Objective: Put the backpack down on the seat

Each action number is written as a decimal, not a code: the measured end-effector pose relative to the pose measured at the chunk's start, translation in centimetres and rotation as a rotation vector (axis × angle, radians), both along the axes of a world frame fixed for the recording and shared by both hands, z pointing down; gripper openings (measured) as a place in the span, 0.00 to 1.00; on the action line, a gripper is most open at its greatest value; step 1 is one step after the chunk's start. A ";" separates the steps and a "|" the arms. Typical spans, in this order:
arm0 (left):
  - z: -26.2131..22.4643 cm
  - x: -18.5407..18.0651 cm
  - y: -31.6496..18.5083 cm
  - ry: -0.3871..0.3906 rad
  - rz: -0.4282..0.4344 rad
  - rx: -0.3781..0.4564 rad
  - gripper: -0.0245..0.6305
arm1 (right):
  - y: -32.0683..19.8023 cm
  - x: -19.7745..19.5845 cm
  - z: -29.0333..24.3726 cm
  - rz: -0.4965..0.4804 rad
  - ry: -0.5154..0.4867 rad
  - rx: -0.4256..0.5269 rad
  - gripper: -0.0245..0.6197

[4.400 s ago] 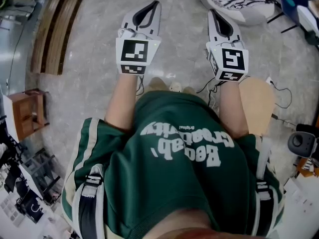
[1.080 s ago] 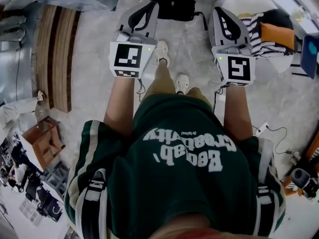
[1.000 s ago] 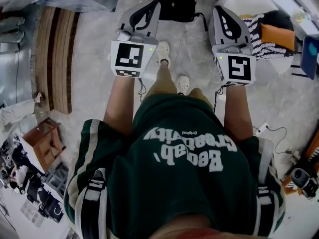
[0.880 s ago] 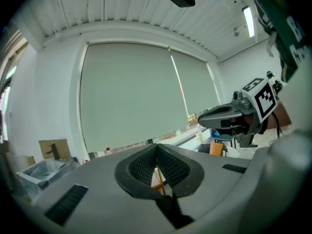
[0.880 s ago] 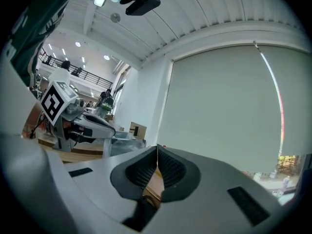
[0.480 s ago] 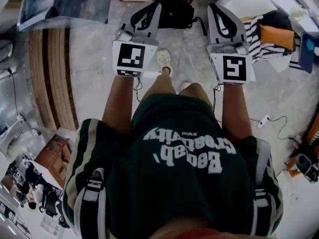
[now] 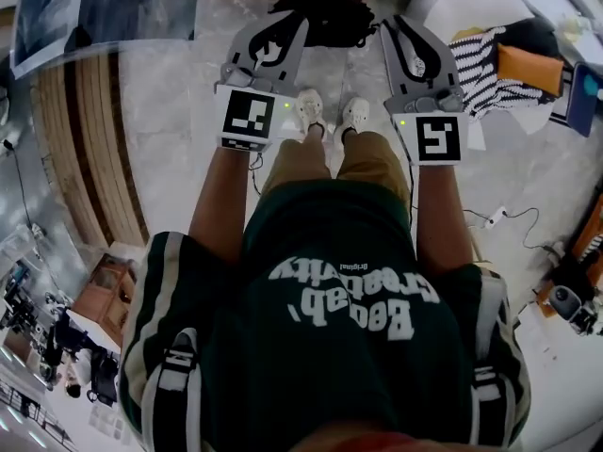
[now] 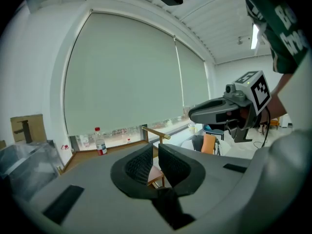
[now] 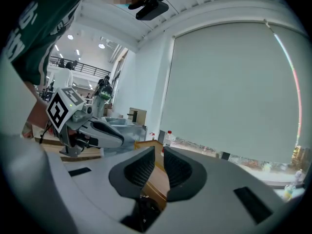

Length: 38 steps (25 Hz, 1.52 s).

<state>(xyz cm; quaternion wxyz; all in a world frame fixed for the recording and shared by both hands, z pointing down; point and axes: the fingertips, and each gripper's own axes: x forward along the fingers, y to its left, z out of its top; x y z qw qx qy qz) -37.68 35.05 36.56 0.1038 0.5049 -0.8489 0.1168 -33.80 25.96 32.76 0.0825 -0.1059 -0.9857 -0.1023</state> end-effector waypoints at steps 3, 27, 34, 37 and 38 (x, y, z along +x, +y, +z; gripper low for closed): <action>3.1 -1.3 -0.5 0.044 0.019 -0.018 0.15 | -0.6 -1.5 3.2 -0.012 0.050 -0.006 0.16; 38.5 -11.5 -2.8 0.533 -0.047 -0.275 0.37 | -8.7 -9.7 45.7 -0.103 0.771 -0.223 0.40; 49.2 -10.5 -1.6 0.653 -0.041 -0.401 0.41 | -9.7 -8.9 57.7 -0.174 0.933 -0.246 0.41; 53.8 -9.6 -0.8 0.733 -0.044 -0.447 0.42 | -9.5 -9.0 61.5 -0.185 0.964 -0.241 0.41; 55.0 -9.4 -0.6 0.753 -0.044 -0.454 0.42 | -9.3 -9.0 62.5 -0.196 0.970 -0.239 0.41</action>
